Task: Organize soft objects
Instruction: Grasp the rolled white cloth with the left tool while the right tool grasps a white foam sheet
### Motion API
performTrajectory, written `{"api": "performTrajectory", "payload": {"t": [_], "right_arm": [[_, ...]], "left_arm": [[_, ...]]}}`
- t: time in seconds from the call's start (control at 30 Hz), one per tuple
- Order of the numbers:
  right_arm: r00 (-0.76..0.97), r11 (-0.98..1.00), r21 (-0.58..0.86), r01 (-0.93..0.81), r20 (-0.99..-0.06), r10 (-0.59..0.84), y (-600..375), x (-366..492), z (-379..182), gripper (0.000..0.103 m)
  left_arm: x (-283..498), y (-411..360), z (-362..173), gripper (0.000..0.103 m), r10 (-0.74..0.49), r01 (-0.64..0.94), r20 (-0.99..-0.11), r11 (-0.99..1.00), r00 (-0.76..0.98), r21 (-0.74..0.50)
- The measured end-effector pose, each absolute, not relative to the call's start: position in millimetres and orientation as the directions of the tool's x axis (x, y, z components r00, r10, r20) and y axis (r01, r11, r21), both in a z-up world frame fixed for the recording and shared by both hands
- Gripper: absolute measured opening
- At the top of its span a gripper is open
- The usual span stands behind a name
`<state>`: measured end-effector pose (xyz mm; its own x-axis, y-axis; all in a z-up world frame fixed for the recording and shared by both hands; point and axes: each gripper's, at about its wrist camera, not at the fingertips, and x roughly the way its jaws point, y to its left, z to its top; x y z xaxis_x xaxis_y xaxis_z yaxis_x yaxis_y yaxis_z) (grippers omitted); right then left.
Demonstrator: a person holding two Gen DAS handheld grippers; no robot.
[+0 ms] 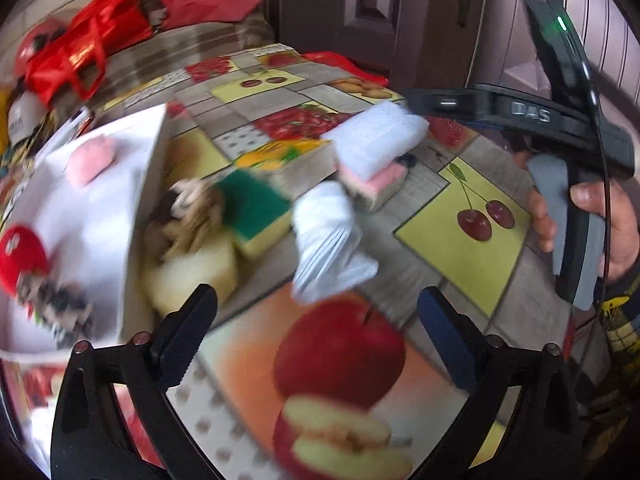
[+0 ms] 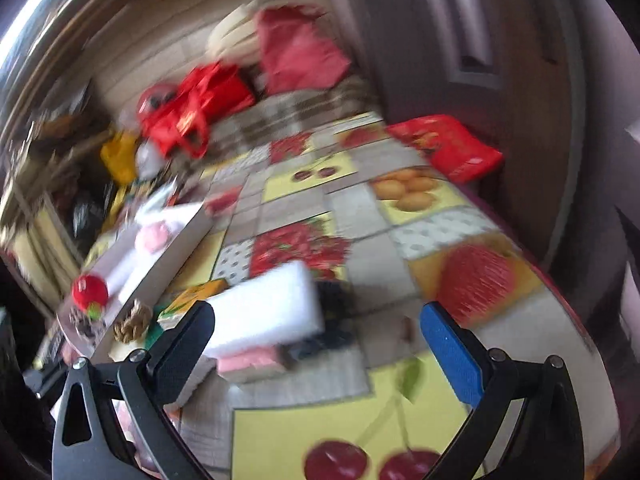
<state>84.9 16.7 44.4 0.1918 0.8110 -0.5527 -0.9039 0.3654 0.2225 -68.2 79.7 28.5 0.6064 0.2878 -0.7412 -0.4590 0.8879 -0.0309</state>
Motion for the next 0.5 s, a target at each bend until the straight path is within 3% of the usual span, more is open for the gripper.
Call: {"api": "performTrajectory", "payload": {"t": [0.1, 0.2, 0.23, 0.27, 0.3, 0.5], "right_arm": [[0.175, 0.317, 0.147, -0.937, -0.589, 0.789, 47, 70, 42, 0.103], [0.159, 0.282, 0.099, -0.954, -0.631, 0.759, 64, 61, 34, 0.103], [0.156, 0.274, 0.088, -0.958, -0.643, 0.75, 66, 59, 31, 0.102], [0.159, 0.271, 0.073, -0.96, -0.654, 0.739, 68, 56, 28, 0.094], [0.175, 0.275, 0.05, -0.96, -0.659, 0.731, 68, 54, 25, 0.09], [0.173, 0.276, 0.061, -0.959, -0.645, 0.744, 55, 56, 26, 0.087]], "left_arm": [[-44, 89, 26, 0.089, 0.283, -0.472, -0.756, 0.881, 0.59, -0.039], [-26, 96, 16, 0.073, 0.275, -0.473, -0.783, 0.881, 0.558, -0.028], [-23, 97, 11, 0.056, 0.276, -0.474, -0.789, 0.88, 0.549, -0.022], [-23, 96, 10, 0.042, 0.292, -0.477, -0.779, 0.879, 0.554, -0.01], [-25, 96, 10, 0.037, 0.3, -0.477, -0.772, 0.879, 0.56, -0.004], [-48, 93, 16, 0.037, 0.281, -0.48, -0.736, 0.875, 0.615, -0.067]]}}
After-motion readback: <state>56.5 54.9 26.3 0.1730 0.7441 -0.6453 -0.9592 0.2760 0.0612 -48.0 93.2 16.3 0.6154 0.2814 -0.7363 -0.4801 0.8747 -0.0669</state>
